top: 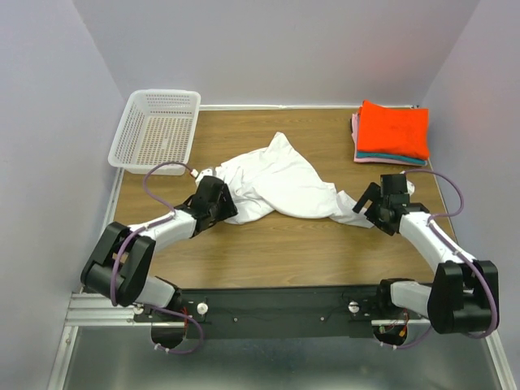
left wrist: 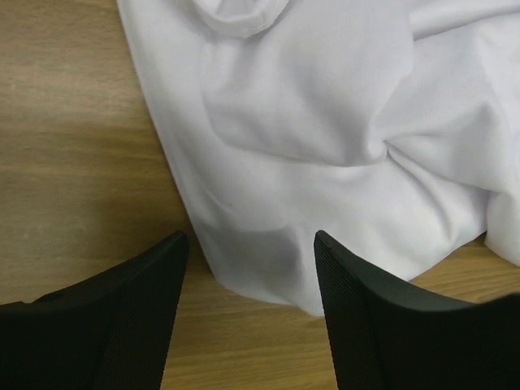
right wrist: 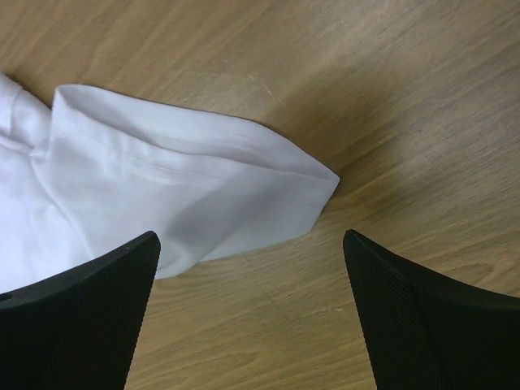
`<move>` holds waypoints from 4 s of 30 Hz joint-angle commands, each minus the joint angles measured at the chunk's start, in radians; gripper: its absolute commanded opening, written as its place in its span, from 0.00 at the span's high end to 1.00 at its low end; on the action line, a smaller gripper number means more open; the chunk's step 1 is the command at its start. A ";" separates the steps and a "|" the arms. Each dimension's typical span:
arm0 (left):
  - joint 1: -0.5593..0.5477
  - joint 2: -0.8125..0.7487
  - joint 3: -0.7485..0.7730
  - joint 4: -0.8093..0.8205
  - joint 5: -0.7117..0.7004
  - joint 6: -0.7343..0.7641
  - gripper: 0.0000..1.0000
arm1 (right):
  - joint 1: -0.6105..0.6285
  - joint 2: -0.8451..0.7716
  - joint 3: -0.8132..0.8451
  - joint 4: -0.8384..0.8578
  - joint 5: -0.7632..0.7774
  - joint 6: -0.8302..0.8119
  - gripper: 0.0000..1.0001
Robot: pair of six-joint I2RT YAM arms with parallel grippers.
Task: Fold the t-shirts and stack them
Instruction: Flatten the tshirt out
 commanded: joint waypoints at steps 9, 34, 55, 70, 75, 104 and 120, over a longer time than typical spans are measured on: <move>0.000 0.144 0.050 0.073 0.056 0.012 1.00 | -0.004 0.191 -0.014 0.103 -0.031 0.050 0.34; -0.020 -0.695 0.354 0.027 -0.036 0.179 1.00 | -0.004 -0.431 0.474 0.086 -0.021 -0.091 0.99; 0.031 -0.130 0.414 -0.011 -0.168 0.150 1.00 | -0.005 0.036 0.440 0.009 0.133 -0.083 0.99; 0.032 0.021 0.271 -0.042 -0.005 0.104 0.07 | -0.010 0.332 0.482 0.023 0.196 -0.079 0.99; 0.023 -0.124 0.040 -0.034 0.013 0.033 0.07 | -0.010 0.309 0.451 0.032 0.162 -0.082 0.99; 0.020 -0.108 -0.037 0.095 0.157 0.009 1.00 | -0.010 0.283 0.439 0.040 0.127 -0.097 0.98; 0.022 -0.577 0.352 -0.134 -0.076 0.113 1.00 | -0.010 -0.144 0.549 0.028 0.006 -0.138 0.99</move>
